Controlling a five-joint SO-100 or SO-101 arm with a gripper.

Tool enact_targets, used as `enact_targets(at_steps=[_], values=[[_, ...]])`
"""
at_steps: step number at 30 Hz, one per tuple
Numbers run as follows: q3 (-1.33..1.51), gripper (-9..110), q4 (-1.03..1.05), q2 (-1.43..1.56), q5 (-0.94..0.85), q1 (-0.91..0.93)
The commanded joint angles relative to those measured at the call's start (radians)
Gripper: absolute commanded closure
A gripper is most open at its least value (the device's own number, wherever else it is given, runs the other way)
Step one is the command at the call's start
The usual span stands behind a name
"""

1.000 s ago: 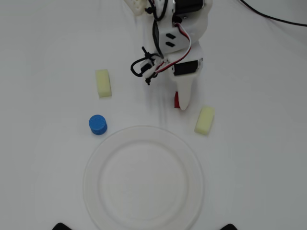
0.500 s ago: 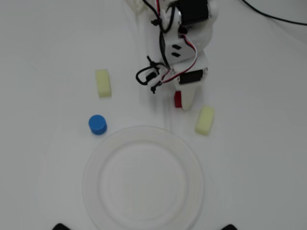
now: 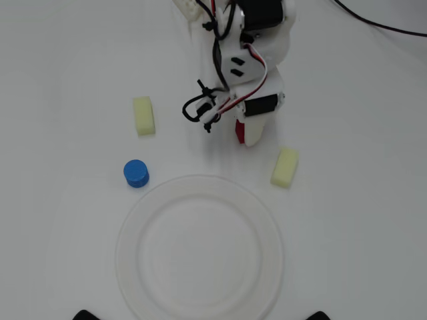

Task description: Grasp a red block and put it in the dish.

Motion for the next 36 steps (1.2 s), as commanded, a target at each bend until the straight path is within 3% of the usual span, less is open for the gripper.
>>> enact_targets(at_steps=[1,7,12,23,33,36], values=[[0.018,101,-0.029,0.163,-0.055,0.058],[0.115,101,-0.268,0.325,-0.204,0.176],[0.074,101,-0.492,0.196,-0.299,0.213],[-0.330,101,-0.482,-0.268,-0.295,0.219],[-0.388,101,-0.463,-0.388,-0.311,0.202],[-0.390,96,-0.448,-0.391,-0.310,0.207]])
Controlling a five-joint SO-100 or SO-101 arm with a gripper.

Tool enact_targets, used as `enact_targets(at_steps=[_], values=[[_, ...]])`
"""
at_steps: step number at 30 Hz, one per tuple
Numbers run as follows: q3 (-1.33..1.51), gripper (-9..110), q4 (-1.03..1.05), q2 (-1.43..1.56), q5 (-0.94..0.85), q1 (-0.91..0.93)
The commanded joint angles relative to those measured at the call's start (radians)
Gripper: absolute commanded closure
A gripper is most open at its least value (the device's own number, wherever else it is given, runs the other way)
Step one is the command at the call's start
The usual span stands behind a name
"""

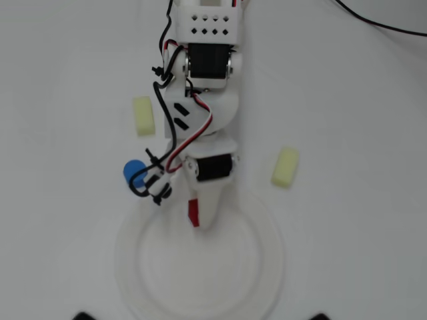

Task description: Grasp a red block and put it in the dish.

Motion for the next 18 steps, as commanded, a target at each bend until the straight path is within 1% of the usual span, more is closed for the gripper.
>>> enact_targets(at_steps=[1,7,10,13,18], values=[[-0.066,94,0.020,0.011,-0.008,-0.003],[-0.081,78,0.138,0.052,-0.008,0.003],[-0.083,74,0.204,0.098,-0.005,0.005],[-0.083,73,0.276,0.164,-0.008,0.009],[-0.054,70,0.457,0.365,0.043,0.048]])
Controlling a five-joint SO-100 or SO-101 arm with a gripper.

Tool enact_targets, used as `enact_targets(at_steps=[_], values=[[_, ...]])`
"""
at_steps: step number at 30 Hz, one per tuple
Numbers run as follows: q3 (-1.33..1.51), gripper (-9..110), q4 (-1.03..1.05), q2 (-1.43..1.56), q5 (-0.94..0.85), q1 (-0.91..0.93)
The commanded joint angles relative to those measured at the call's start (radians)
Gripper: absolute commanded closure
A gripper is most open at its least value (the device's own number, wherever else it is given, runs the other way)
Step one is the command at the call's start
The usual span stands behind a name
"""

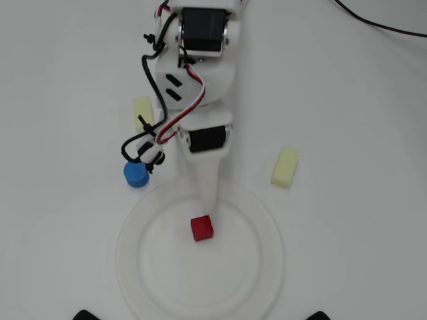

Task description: Grasp a red block and put it in the dish.

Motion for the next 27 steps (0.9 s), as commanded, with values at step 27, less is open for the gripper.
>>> enact_targets(at_steps=[27], values=[[1.348,69,0.508,1.956,0.026,0.153]])
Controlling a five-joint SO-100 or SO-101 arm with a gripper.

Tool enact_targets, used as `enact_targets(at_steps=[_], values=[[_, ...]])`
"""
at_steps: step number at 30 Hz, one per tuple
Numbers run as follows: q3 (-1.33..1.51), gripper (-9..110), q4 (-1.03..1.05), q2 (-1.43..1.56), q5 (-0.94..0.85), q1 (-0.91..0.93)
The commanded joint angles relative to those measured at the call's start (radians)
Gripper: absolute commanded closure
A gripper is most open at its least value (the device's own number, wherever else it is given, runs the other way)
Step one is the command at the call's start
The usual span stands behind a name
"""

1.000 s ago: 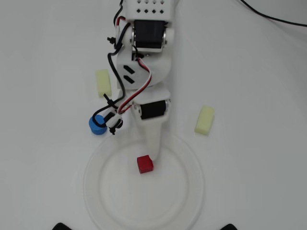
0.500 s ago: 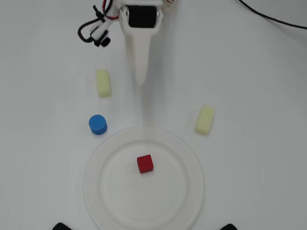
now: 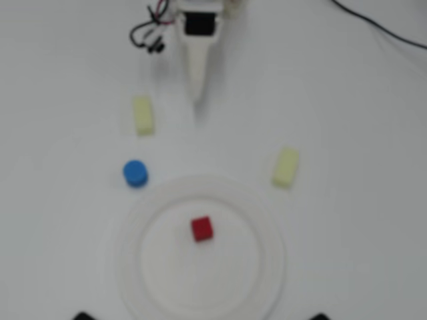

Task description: Grasp a red block and put it in the dish.

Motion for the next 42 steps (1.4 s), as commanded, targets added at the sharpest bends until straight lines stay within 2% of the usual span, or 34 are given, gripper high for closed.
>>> enact_targets(at_steps=[1,7,9,11,42], values=[[0.046,70,0.051,0.179,0.043,0.005],[0.083,80,0.057,0.179,0.046,0.005],[0.103,96,0.058,0.179,0.054,0.005],[0.118,101,0.058,0.179,0.046,0.005],[0.236,101,0.060,0.179,0.029,-0.003]])
